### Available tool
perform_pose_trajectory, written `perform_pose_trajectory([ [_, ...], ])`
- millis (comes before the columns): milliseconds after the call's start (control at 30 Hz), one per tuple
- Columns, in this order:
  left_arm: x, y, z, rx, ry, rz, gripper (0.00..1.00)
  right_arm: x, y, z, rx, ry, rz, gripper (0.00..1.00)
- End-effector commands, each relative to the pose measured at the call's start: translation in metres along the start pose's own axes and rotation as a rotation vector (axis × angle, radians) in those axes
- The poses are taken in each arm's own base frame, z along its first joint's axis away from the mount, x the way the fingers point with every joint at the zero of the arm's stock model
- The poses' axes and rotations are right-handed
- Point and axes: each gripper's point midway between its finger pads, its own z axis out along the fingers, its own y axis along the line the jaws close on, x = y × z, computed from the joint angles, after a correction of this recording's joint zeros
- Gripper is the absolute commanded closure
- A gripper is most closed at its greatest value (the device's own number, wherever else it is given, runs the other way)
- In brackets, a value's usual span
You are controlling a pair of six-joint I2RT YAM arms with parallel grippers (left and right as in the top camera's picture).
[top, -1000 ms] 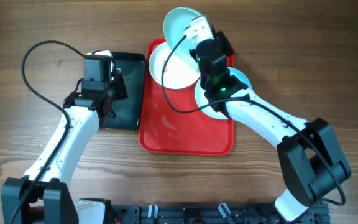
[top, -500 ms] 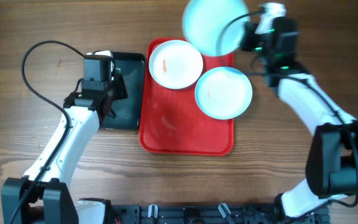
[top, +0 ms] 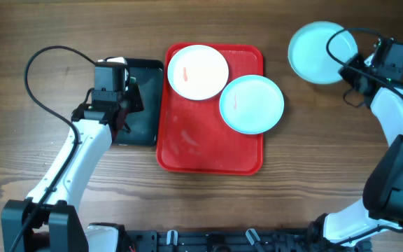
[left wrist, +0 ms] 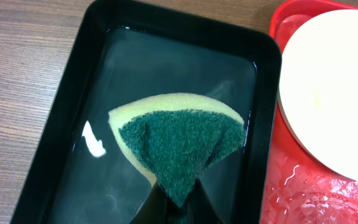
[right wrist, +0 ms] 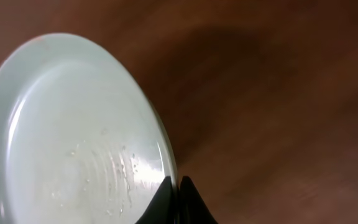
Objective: Clean dirty plates on tray and stack at the side
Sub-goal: 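Lift the light-blue plate with the right gripper and carry it right, then lower the plate onto the table right of the red tray and release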
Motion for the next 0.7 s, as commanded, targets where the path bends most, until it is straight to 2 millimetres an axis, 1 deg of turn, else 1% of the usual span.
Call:
perform_pose_trajectory([
  [0,0.002,0.002,0.002,-0.002,0.006,0.003,0.96,0.003,-0.005,0.0,0.039,-0.003,-0.039,0.95],
  [167,0.004,0.002,0.002,-0.005,0.017,0.004,0.96,0.027,-0.015,0.016,0.064,0.065,-0.041,0.95],
  [333,0.005,0.003,0.002,-0.006,0.02,0.004,0.96,0.055,-0.014,0.026,0.067,0.161,-0.054,0.96],
  [467,0.005,0.003,0.002,-0.006,0.021,0.004,0.96,0.066,-0.005,0.028,0.054,0.188,-0.13,0.96],
  [533,0.005,0.003,0.002,-0.006,0.021,0.005,0.96,0.07,-0.005,0.028,0.059,0.202,-0.142,0.95],
  [667,0.005,0.003,0.002,-0.006,0.021,0.004,0.96,0.078,-0.008,0.026,0.062,0.236,-0.156,0.91],
])
